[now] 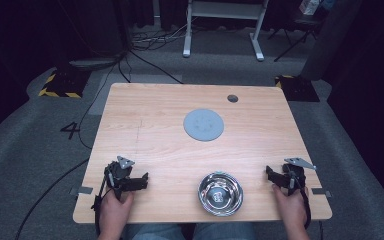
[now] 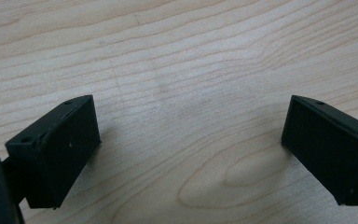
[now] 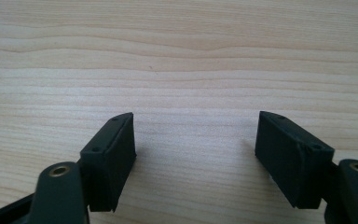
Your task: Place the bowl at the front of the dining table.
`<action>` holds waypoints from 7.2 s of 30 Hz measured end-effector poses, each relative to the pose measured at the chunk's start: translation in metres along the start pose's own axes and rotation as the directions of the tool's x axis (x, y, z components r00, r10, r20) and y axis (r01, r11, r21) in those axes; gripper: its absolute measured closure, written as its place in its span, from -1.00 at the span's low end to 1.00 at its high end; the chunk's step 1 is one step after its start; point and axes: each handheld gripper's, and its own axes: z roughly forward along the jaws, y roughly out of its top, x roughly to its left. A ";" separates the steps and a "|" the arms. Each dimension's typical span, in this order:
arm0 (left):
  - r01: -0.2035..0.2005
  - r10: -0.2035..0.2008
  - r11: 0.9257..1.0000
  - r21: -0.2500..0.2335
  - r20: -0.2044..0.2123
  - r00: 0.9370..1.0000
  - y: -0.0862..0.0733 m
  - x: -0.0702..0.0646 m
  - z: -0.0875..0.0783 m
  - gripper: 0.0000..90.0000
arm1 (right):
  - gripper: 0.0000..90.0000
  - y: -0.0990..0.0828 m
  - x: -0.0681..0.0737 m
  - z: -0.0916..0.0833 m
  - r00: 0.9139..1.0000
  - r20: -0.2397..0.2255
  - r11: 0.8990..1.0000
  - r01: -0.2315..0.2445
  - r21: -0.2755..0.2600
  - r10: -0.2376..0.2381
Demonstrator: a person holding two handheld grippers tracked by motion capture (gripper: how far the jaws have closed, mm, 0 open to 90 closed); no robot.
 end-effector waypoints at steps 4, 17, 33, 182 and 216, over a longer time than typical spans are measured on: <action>0.001 -0.001 1.000 -0.001 0.000 1.000 0.000 0.000 0.000 -0.91 | -0.37 0.000 0.000 0.000 1.000 -0.001 1.000 0.001 0.000 -0.001; 0.001 -0.001 1.000 0.000 0.000 1.000 0.000 0.000 0.000 -0.91 | -0.40 0.000 0.000 0.000 1.000 -0.010 1.000 0.007 0.000 -0.007; -0.005 0.005 1.000 0.005 0.005 1.000 0.001 0.000 0.001 -0.93 | -0.30 -0.001 -0.003 -0.008 0.995 -0.095 1.000 0.013 0.019 -0.011; 0.008 -0.007 1.000 0.012 -0.007 1.000 0.006 -0.002 0.006 -1.00 | 0.90 0.137 0.120 -0.031 0.958 -0.227 0.983 0.181 0.013 -0.173; 0.010 -0.010 1.000 0.010 -0.010 1.000 0.005 -0.002 0.005 -0.99 | 0.90 0.212 0.132 0.009 0.977 -0.134 0.986 0.164 -0.010 -0.164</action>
